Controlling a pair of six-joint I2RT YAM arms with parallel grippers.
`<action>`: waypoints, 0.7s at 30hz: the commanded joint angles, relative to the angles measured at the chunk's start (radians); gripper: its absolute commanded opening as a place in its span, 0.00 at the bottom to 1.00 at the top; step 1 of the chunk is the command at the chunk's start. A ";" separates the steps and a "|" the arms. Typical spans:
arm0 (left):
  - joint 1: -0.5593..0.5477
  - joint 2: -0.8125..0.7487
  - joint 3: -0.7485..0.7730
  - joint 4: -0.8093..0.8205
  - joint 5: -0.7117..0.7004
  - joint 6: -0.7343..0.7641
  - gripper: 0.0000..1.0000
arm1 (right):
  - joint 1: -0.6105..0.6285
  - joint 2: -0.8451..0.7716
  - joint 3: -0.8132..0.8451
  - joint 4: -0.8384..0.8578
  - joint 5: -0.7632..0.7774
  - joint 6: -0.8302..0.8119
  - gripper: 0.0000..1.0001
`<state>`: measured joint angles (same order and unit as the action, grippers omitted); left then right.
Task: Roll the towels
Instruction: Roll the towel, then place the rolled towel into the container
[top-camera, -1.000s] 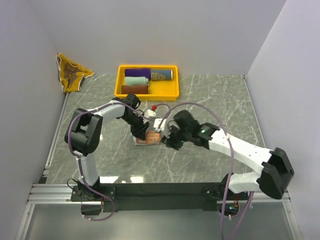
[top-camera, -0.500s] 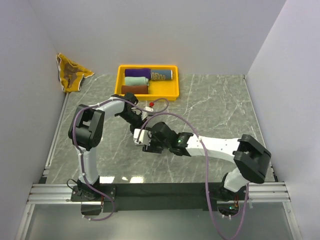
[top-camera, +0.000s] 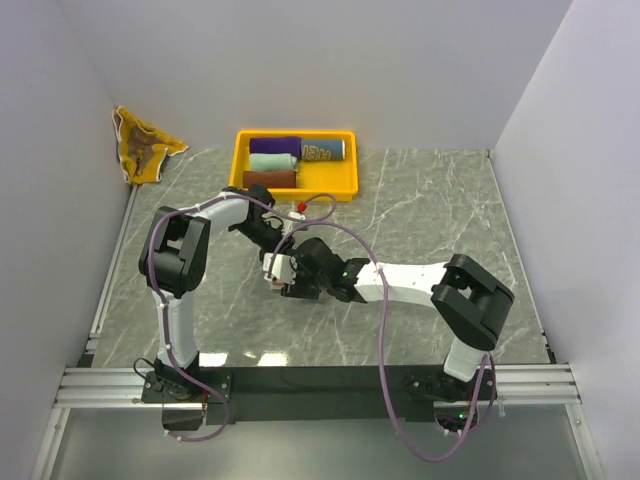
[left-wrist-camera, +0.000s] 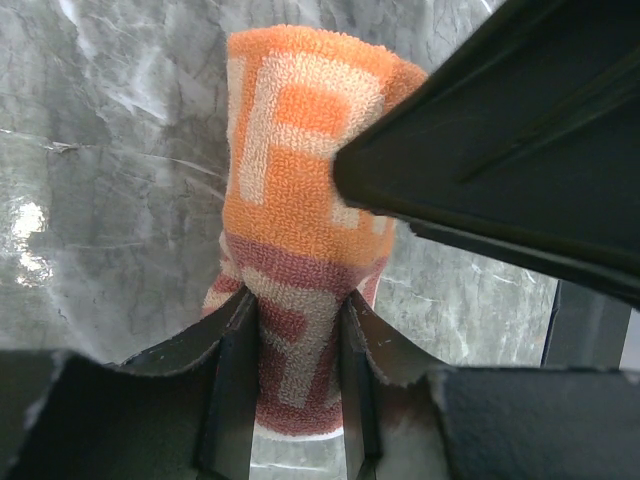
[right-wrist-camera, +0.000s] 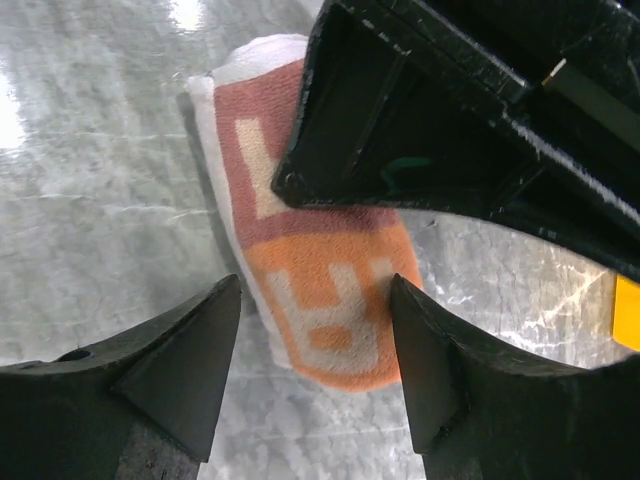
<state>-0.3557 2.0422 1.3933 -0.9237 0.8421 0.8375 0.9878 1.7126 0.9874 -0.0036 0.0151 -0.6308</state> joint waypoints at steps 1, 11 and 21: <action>-0.002 0.084 -0.043 -0.033 -0.161 0.061 0.10 | -0.018 0.044 0.051 0.036 -0.010 -0.021 0.69; 0.004 0.088 -0.040 -0.069 -0.137 0.089 0.10 | -0.051 0.156 0.123 -0.058 -0.063 -0.053 0.68; 0.040 0.090 -0.014 -0.141 -0.100 0.140 0.12 | -0.069 0.232 0.184 -0.229 -0.139 -0.110 0.50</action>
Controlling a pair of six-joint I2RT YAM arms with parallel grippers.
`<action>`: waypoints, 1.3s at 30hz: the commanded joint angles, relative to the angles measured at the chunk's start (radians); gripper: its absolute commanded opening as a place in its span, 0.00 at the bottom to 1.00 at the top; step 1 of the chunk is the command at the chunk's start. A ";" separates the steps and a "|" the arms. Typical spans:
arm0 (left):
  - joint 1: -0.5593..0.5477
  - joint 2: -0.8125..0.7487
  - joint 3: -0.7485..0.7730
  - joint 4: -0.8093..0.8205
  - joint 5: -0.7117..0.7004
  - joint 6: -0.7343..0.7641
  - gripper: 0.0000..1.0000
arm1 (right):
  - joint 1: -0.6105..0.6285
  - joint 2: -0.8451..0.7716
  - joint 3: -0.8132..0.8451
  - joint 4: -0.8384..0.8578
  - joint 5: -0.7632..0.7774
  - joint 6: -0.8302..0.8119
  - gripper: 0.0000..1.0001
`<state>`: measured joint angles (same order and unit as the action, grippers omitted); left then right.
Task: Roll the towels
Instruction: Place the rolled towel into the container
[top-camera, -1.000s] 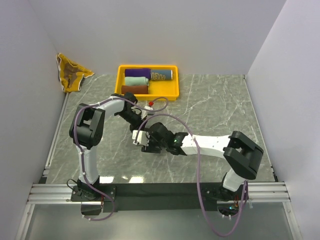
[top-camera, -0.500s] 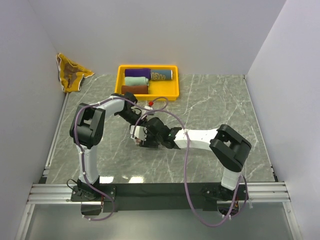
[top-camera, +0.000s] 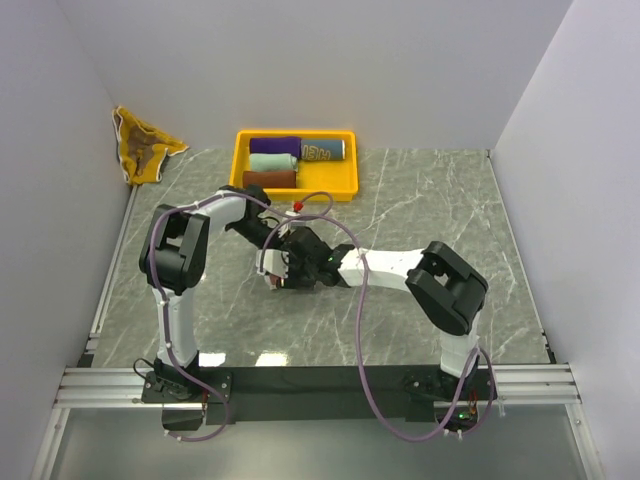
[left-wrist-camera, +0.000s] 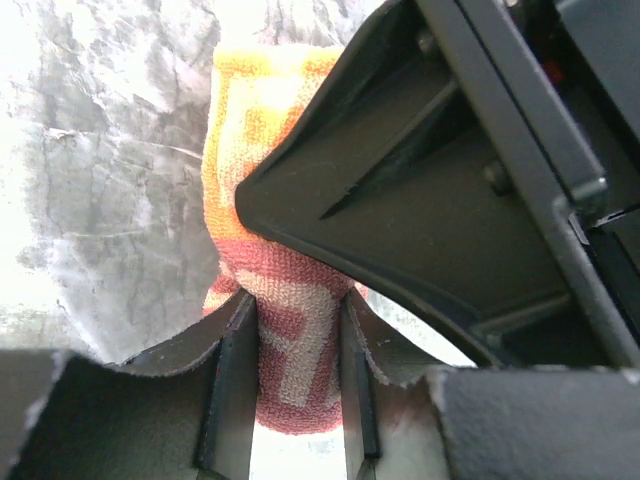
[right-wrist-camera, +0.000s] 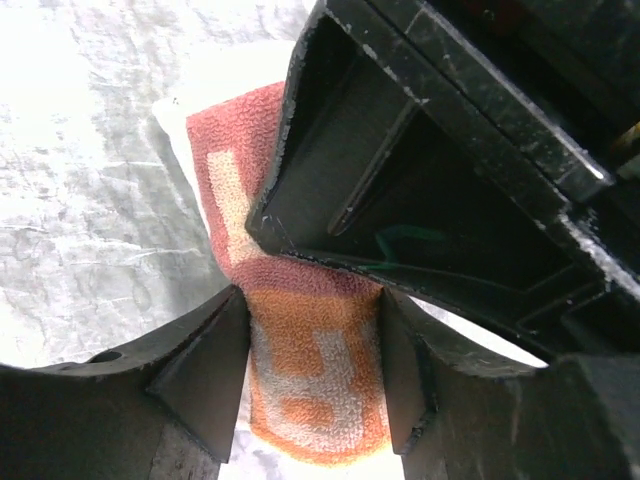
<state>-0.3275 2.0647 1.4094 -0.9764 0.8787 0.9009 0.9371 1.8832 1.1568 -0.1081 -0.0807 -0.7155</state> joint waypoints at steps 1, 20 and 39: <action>0.016 0.066 -0.027 -0.093 -0.130 0.078 0.13 | -0.018 0.068 0.024 -0.142 -0.059 -0.025 0.48; 0.162 -0.020 -0.076 -0.148 -0.075 0.104 0.44 | 0.009 0.180 0.161 -0.389 -0.107 -0.064 0.00; 0.116 -0.084 -0.188 0.165 -0.254 -0.177 0.01 | 0.009 -0.253 -0.040 -0.347 -0.137 0.014 0.95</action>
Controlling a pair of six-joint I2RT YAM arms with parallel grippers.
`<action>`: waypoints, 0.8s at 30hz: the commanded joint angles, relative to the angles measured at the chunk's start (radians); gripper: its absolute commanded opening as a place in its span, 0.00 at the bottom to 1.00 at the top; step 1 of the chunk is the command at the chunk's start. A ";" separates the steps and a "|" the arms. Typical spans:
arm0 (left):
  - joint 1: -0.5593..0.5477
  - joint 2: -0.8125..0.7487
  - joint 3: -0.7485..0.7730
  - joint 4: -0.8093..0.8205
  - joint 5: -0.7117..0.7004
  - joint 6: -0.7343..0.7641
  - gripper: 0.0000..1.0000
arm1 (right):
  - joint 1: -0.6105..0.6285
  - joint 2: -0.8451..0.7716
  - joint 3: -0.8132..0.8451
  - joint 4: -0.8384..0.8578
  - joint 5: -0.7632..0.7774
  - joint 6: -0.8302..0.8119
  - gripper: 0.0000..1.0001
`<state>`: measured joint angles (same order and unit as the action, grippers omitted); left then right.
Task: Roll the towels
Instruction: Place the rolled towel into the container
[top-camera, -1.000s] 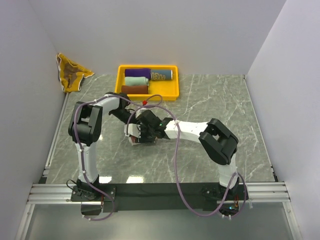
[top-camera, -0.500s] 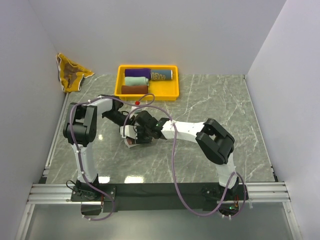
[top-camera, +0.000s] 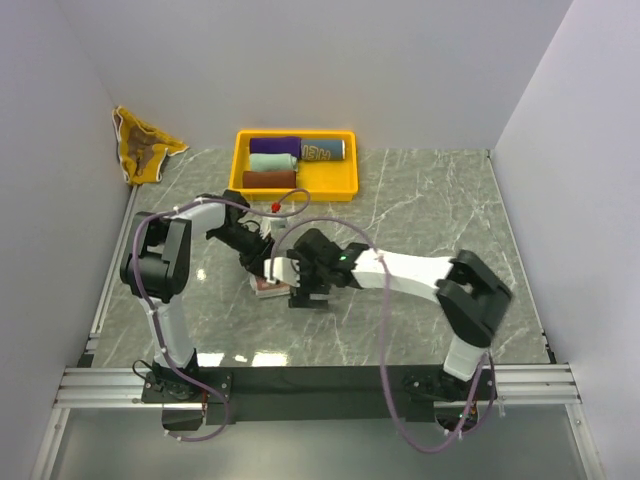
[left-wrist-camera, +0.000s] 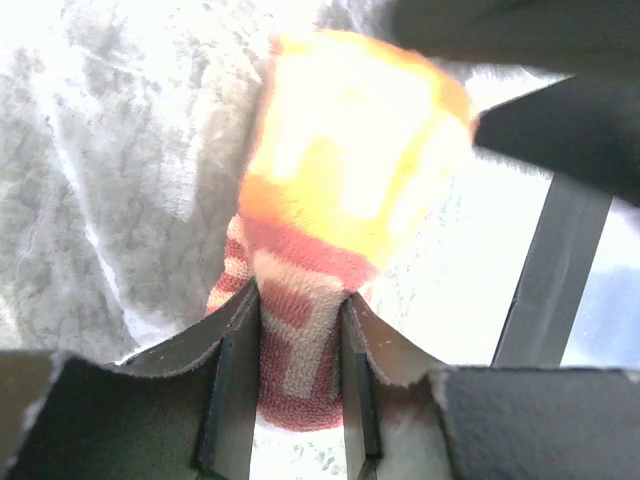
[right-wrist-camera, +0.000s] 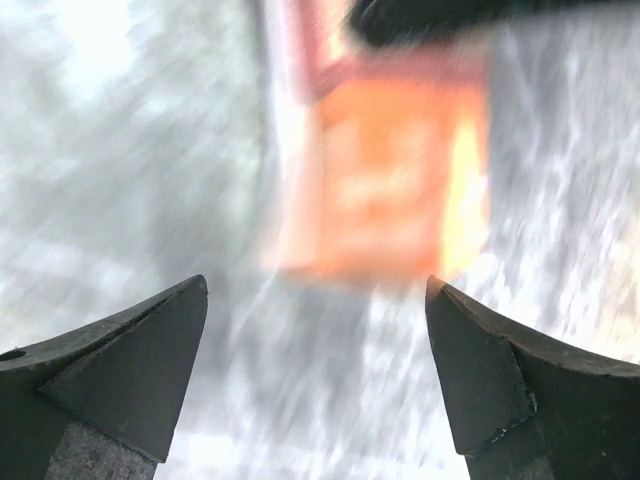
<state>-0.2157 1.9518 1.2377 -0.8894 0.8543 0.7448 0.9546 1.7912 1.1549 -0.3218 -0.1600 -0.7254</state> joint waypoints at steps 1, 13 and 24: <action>0.004 0.035 0.009 0.070 -0.232 -0.022 0.01 | -0.007 -0.192 -0.052 -0.152 -0.103 0.009 0.96; 0.003 0.128 0.565 0.030 -0.282 -0.116 0.01 | -0.154 -0.615 -0.334 -0.227 -0.211 0.164 0.98; -0.050 0.280 0.882 0.574 -0.431 -0.089 0.00 | -0.516 -0.587 -0.261 -0.273 -0.276 0.215 0.99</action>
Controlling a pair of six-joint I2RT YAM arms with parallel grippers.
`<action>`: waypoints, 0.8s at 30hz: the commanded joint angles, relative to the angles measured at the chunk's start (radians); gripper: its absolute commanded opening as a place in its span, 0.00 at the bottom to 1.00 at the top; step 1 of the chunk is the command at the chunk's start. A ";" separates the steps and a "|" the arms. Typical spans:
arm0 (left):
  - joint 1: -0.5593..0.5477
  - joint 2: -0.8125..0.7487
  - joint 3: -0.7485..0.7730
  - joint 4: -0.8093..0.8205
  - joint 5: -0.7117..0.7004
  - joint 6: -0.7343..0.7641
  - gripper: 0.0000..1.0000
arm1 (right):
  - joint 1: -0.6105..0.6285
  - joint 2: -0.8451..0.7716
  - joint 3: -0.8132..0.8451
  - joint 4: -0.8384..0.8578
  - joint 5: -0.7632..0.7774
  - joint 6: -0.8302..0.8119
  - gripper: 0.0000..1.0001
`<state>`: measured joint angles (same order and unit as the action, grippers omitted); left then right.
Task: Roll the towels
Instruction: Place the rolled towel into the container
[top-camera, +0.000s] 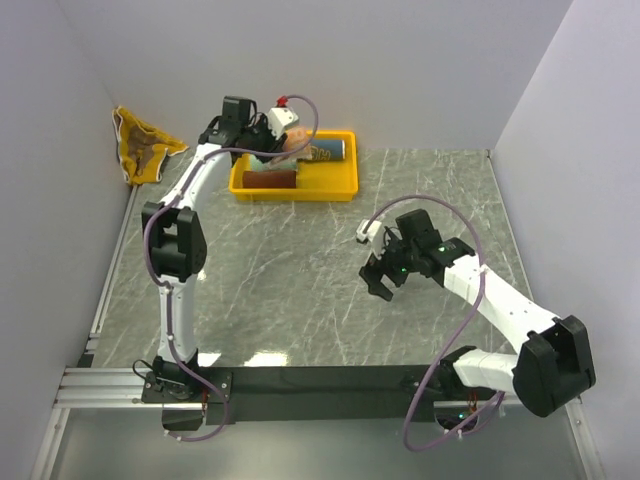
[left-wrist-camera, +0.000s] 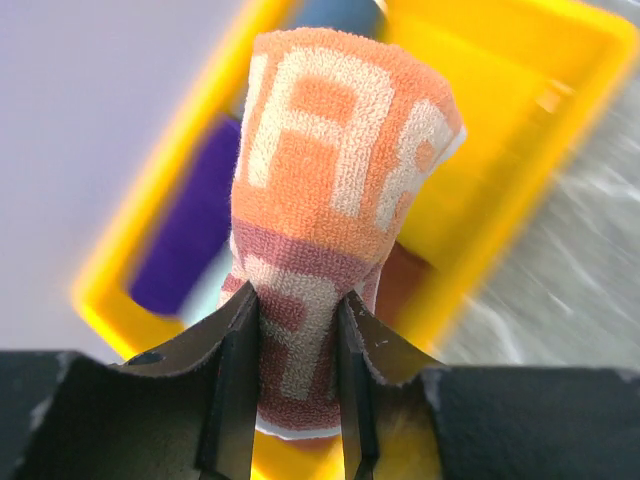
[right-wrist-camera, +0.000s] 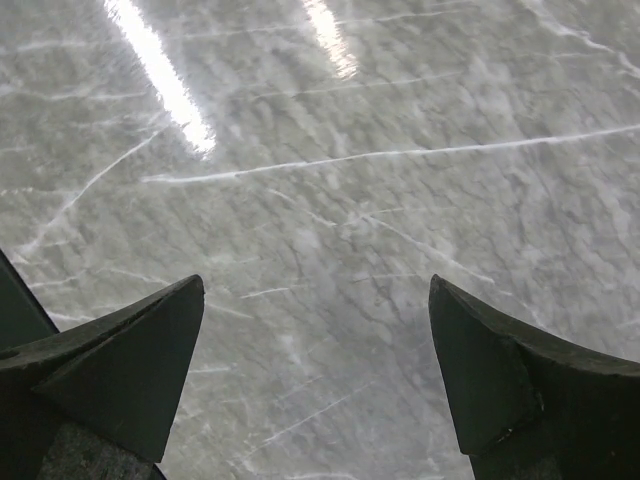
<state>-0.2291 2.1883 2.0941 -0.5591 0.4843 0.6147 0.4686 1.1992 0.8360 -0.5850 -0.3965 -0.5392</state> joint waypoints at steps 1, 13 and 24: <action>-0.042 0.074 0.030 0.284 -0.072 0.062 0.00 | -0.053 0.008 0.061 -0.012 -0.045 0.039 1.00; -0.118 0.289 0.067 0.648 -0.133 0.246 0.00 | -0.145 0.053 0.101 -0.021 -0.022 0.050 1.00; -0.148 0.372 0.067 0.584 -0.118 0.355 0.00 | -0.166 0.086 0.115 -0.007 -0.027 0.068 1.00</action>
<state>-0.3717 2.5401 2.1418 -0.0063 0.3595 0.9291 0.3107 1.2823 0.9035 -0.6014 -0.4191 -0.4866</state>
